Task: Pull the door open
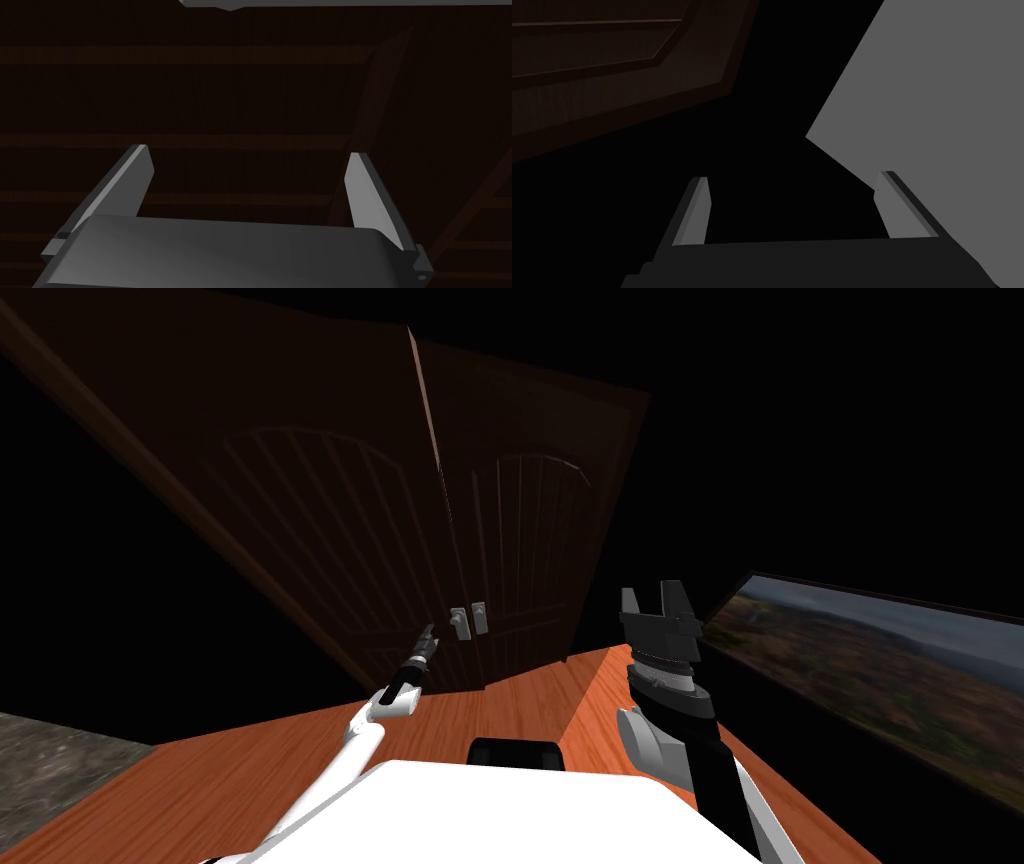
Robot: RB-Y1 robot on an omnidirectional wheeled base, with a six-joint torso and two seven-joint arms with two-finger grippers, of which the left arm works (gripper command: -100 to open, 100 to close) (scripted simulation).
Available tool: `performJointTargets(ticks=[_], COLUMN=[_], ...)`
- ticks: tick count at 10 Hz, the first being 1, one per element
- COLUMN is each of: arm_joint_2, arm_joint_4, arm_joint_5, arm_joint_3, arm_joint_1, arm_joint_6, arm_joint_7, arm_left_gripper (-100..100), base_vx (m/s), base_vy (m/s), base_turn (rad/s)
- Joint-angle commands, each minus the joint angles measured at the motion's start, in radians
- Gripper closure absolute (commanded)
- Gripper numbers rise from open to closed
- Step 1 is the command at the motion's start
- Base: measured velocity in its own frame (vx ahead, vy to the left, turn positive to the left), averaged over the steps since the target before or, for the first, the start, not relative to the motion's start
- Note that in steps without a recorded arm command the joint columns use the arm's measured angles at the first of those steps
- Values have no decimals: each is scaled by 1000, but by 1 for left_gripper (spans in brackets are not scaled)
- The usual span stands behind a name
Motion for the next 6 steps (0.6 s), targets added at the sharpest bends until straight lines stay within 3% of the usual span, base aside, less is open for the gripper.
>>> performJointTargets(ticks=[1, 4, 5, 6], arm_joint_2=[-1, -7, -4, 9], arm_joint_4=[-12, -36, -29, -11], arm_joint_5=[-1, -4, -3, 1], arm_joint_3=[-12, -40, -34, -6], arm_joint_1=[2, 2, 3, 19], arm_joint_6=[1, 1, -1, -1], arm_joint_7=[5, 15, 14, 10], arm_left_gripper=[-100, -100, -100, -100], base_vx=[-211, -171, -65, 6], base_vy=[-69, -92, -53, 90], base_turn=[-26, -55, -5, 159])
